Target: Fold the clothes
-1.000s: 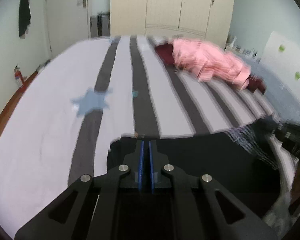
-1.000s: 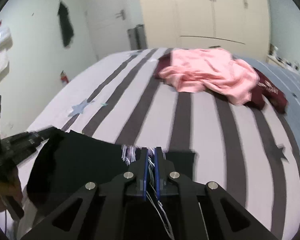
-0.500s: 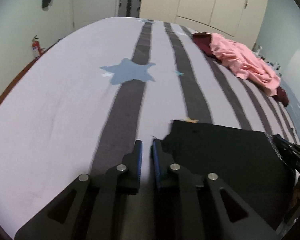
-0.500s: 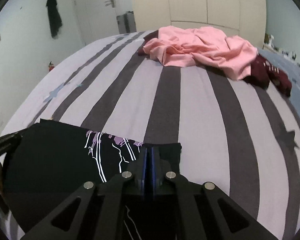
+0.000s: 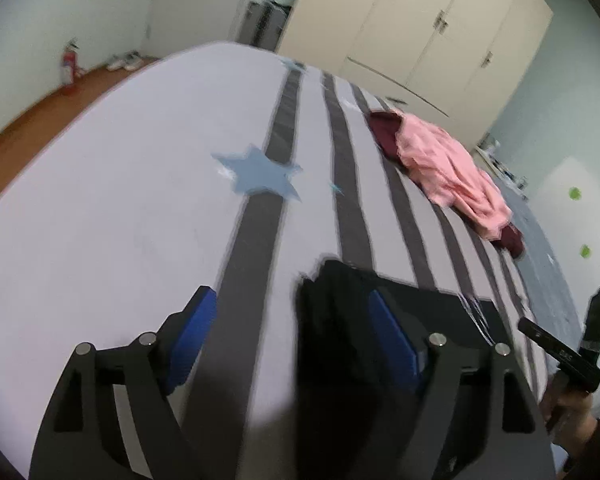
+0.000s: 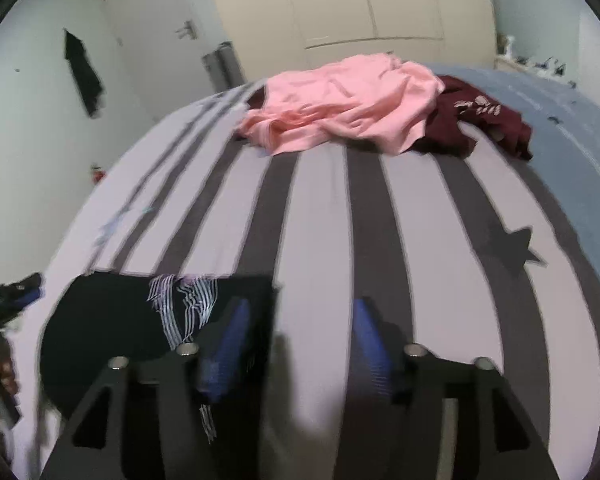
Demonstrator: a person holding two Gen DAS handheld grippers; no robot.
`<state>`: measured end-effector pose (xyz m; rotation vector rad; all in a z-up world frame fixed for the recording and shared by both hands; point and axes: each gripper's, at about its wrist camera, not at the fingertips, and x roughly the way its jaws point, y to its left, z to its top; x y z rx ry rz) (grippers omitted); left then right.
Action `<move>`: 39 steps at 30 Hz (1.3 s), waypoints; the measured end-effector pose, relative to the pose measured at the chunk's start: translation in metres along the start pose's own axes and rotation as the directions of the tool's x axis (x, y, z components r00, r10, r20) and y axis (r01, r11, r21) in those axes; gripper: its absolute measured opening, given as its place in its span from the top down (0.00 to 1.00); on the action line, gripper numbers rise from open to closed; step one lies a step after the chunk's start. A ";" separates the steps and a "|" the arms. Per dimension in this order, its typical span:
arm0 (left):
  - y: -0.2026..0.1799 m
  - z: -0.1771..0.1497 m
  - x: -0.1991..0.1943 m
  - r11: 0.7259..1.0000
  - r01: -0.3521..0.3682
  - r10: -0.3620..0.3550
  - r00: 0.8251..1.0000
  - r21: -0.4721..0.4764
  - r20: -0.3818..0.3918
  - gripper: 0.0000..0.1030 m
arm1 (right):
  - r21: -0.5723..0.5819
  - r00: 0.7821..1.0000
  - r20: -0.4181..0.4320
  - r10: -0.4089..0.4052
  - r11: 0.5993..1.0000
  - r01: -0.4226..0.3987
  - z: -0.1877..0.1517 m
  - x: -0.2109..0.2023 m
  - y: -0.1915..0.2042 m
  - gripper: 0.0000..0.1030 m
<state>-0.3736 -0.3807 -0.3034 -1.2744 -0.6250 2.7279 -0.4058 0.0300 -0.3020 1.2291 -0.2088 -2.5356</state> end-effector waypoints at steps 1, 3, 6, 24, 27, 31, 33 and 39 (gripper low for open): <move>-0.002 -0.005 0.001 1.000 0.018 -0.018 0.999 0.009 -0.029 0.25 | -0.001 1.000 -0.016 0.023 1.000 -0.023 -0.005 -0.003 0.002 0.43; -0.007 -0.013 0.011 0.999 0.033 -0.031 0.997 0.024 -0.077 0.25 | 0.005 0.997 -0.054 0.059 0.998 -0.058 -0.016 -0.003 0.008 0.43; -0.004 -0.024 0.025 0.999 0.052 -0.053 0.989 -0.005 -0.135 0.25 | 0.029 0.989 -0.107 0.103 0.995 -0.100 -0.030 0.005 0.011 0.43; -0.018 -0.042 0.024 0.990 0.139 -0.135 0.971 0.006 -0.200 0.29 | 0.140 0.953 -0.162 0.255 0.962 -0.234 -0.029 0.042 0.011 0.48; -0.016 -0.044 0.021 0.988 0.154 -0.150 0.966 0.002 -0.208 0.34 | 0.160 0.948 -0.170 0.268 0.957 -0.242 -0.033 0.039 0.008 0.54; -0.021 -0.042 0.024 0.986 0.169 -0.164 0.961 0.006 -0.224 0.41 | 0.155 0.947 -0.177 0.268 0.958 -0.242 -0.033 0.042 0.013 0.54; -0.023 -0.041 0.025 0.985 0.171 -0.164 0.963 0.012 -0.216 0.47 | 0.142 0.945 -0.183 0.269 0.959 -0.246 -0.031 0.045 0.018 0.55; -0.033 -0.037 0.020 0.985 0.157 -0.144 0.975 0.065 -0.169 0.70 | 0.123 0.955 -0.162 0.249 0.965 -0.231 -0.028 0.041 0.024 0.85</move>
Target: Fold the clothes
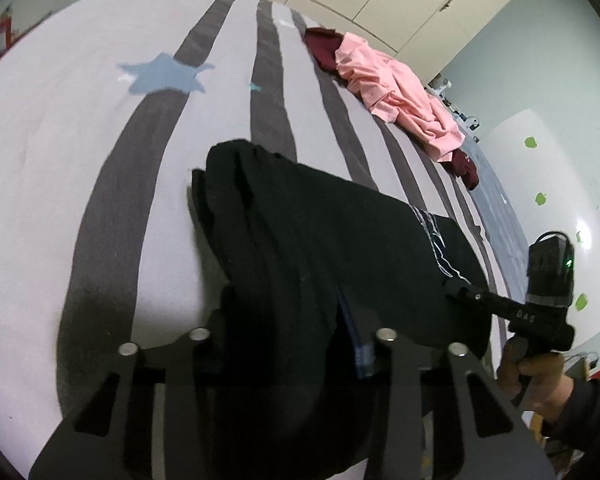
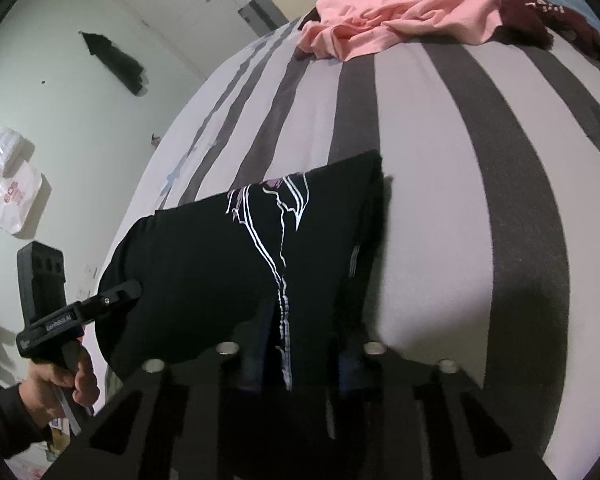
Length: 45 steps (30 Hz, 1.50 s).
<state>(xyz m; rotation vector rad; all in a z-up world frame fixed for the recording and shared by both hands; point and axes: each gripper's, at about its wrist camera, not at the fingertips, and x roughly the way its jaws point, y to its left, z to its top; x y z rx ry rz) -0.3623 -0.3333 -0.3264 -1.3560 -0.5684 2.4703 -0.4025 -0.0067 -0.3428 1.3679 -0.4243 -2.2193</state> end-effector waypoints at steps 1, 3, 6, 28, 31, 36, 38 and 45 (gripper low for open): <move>-0.001 0.001 -0.001 1.000 -0.002 0.002 1.000 0.006 0.007 0.72 | -0.007 1.000 0.008 -0.014 1.000 0.014 0.000 -0.002 0.004 0.86; -0.003 0.004 -0.003 1.000 -0.002 0.001 1.000 0.013 0.016 0.73 | -0.010 0.999 0.029 -0.036 0.999 0.036 0.000 -0.008 0.012 0.88; 0.000 0.010 -0.010 1.000 0.008 -0.008 0.999 0.022 0.031 0.75 | -0.017 0.996 0.068 -0.059 0.998 0.060 0.003 -0.018 0.028 0.88; 0.211 0.238 -0.035 0.972 -0.232 0.233 0.966 -0.021 0.115 0.75 | -0.036 0.989 0.146 0.030 0.999 -0.025 0.186 0.184 0.206 0.89; 0.236 0.252 -0.015 0.962 -0.272 0.274 0.958 -0.036 0.083 0.75 | -0.011 0.992 0.124 0.032 0.999 -0.031 0.204 0.213 0.215 0.89; 0.250 0.255 0.011 0.942 -0.335 0.336 0.940 -0.024 0.054 0.60 | 0.025 0.997 0.071 -0.023 0.999 0.022 0.201 0.247 0.209 0.89; 0.250 0.256 0.011 0.931 -0.365 0.366 0.928 -0.023 0.067 0.52 | 0.036 0.998 0.061 -0.030 0.999 0.027 0.198 0.250 0.201 0.87; 0.262 0.254 -0.024 0.884 -0.461 0.466 0.869 -0.069 0.164 0.38 | 0.039 0.996 0.078 -0.031 0.999 0.029 0.209 0.229 0.167 0.70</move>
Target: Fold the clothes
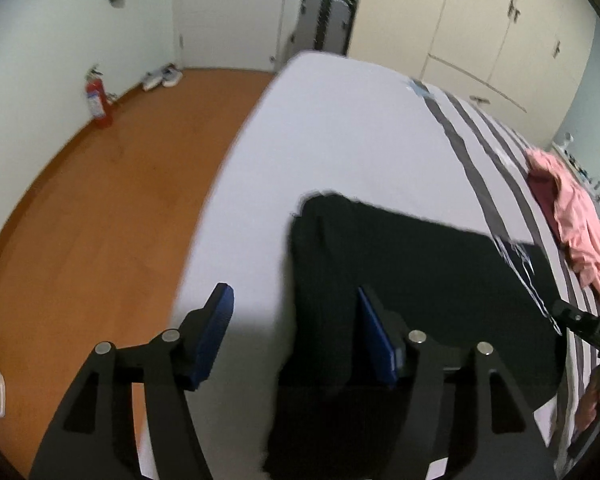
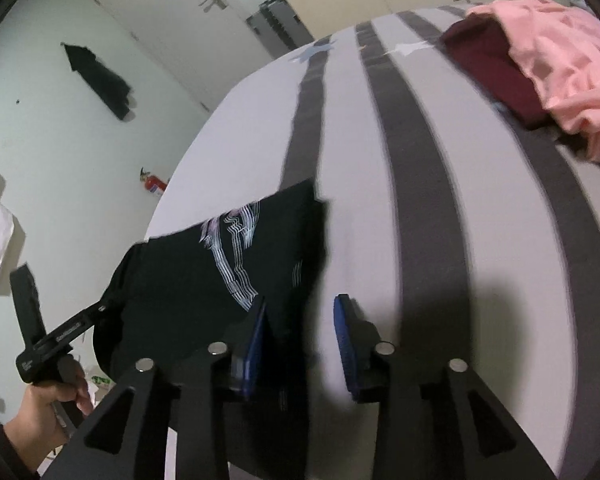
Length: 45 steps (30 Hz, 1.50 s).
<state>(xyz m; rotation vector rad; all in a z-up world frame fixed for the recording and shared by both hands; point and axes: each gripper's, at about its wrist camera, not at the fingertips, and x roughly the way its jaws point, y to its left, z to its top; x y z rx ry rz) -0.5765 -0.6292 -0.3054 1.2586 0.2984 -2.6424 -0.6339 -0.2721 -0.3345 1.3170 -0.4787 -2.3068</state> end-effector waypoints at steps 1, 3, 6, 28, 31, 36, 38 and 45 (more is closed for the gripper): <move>0.005 0.002 -0.004 0.999 -0.034 0.034 0.999 -0.002 0.016 0.38 | -0.001 1.000 0.009 -0.019 1.000 0.019 0.003 -0.005 -0.005 0.69; 0.018 0.009 -0.010 0.994 -0.105 0.106 0.993 -0.023 0.046 0.40 | 0.010 0.993 0.043 -0.107 0.994 0.106 0.009 -0.015 -0.013 0.69; 0.014 0.019 -0.019 0.993 -0.120 0.121 0.988 -0.013 0.100 0.56 | -0.036 0.972 0.112 -0.205 0.977 0.210 0.018 -0.030 -0.008 0.67; -0.039 0.003 0.009 0.990 -0.113 0.110 0.993 0.087 0.043 0.73 | -0.383 0.959 0.146 -0.243 0.880 0.282 -0.004 0.039 0.075 0.96; -0.029 0.006 -0.029 0.992 -0.118 0.109 0.979 0.042 0.173 0.73 | -0.260 0.958 0.167 -0.235 0.926 0.272 0.010 0.018 0.058 0.95; -0.033 -0.014 -0.070 0.986 -0.070 0.029 0.965 0.153 0.260 0.73 | -0.271 0.957 0.239 -0.164 0.935 0.228 -0.001 -0.024 0.063 0.90; -0.042 -0.030 -0.080 0.981 -0.034 -0.020 0.962 0.193 0.272 0.73 | -0.328 0.958 0.265 -0.111 0.924 0.198 -0.021 -0.037 0.077 0.90; -0.038 -0.062 -0.038 0.984 -0.054 0.022 0.984 0.171 0.178 0.73 | -0.377 0.971 0.217 -0.103 0.908 0.181 -0.077 -0.019 0.095 0.90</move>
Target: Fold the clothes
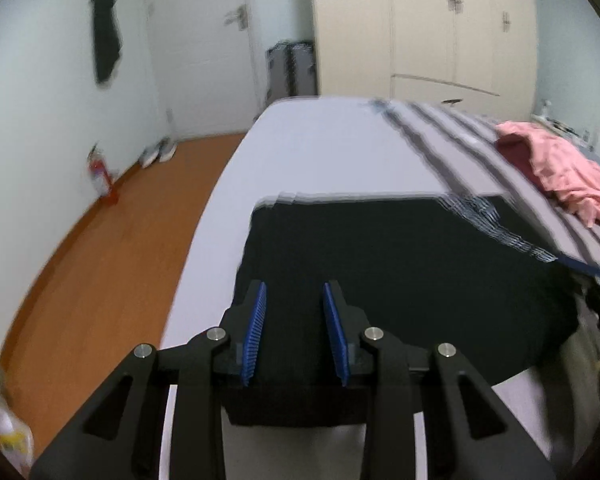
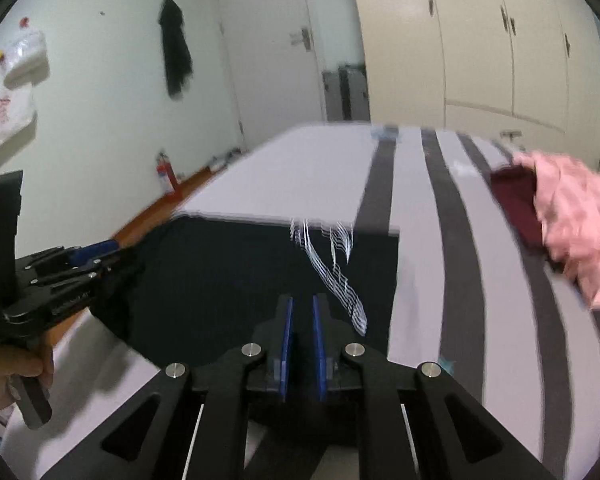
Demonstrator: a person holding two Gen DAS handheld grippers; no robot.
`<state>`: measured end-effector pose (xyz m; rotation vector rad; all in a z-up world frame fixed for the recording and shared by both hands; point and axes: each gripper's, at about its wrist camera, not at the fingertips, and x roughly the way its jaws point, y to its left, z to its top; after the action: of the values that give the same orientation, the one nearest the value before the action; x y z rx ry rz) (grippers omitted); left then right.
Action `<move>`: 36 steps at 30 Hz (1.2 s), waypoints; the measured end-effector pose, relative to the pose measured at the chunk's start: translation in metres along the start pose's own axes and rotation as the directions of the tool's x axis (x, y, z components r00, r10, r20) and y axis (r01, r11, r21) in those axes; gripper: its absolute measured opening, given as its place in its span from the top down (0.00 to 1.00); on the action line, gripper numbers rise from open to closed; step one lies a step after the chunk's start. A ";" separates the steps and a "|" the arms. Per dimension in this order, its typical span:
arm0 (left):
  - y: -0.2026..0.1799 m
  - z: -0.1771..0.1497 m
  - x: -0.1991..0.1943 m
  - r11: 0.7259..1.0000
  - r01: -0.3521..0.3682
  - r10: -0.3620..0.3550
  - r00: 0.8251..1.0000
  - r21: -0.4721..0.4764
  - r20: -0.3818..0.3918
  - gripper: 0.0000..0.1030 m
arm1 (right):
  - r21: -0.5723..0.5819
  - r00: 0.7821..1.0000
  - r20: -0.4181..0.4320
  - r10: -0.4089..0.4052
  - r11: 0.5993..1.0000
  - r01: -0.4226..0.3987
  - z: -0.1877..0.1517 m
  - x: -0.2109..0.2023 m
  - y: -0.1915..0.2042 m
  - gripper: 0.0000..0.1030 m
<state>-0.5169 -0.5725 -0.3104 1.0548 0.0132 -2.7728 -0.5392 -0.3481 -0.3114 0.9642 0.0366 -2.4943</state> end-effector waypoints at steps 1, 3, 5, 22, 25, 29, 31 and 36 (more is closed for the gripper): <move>0.000 -0.004 0.003 1.000 0.003 -0.002 1.000 -0.004 0.004 0.72 | 0.009 1.000 -0.028 -0.011 1.000 0.012 -0.006 0.008 -0.003 0.90; -0.001 -0.005 0.008 1.000 -0.003 0.003 1.000 -0.012 -0.003 0.72 | 0.045 0.998 -0.058 -0.006 0.999 0.009 -0.008 0.016 -0.011 0.95; 0.000 -0.004 0.010 1.000 0.006 -0.006 1.000 -0.028 -0.010 0.72 | 0.076 0.997 -0.076 0.006 0.997 0.000 -0.008 0.020 -0.017 0.96; 0.001 0.005 -0.050 0.991 -0.051 0.054 0.998 -0.122 0.027 0.63 | 0.007 0.998 -0.054 -0.042 0.999 0.042 -0.012 -0.029 -0.048 0.92; -0.013 0.001 -0.086 0.989 -0.053 0.062 0.996 -0.141 0.061 0.52 | -0.039 0.999 -0.026 -0.035 0.999 0.034 -0.011 -0.055 -0.047 0.83; -0.027 -0.014 -0.135 0.978 -0.038 0.059 0.994 -0.207 0.095 0.30 | -0.047 1.000 0.014 -0.025 0.999 0.026 -0.020 -0.100 -0.052 0.58; -0.036 -0.022 -0.157 0.975 -0.030 0.052 0.994 -0.219 0.091 0.26 | -0.048 0.999 0.028 -0.020 0.999 0.022 -0.026 -0.124 -0.054 0.53; -0.070 -0.045 -0.214 0.975 -0.024 0.043 0.996 -0.223 0.082 0.19 | -0.083 0.998 0.063 -0.010 0.996 0.015 -0.040 -0.186 -0.057 0.39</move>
<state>-0.3419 -0.4665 -0.2062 0.8701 0.2844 -2.7056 -0.4183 -0.2135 -0.2297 0.8537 0.1266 -2.5118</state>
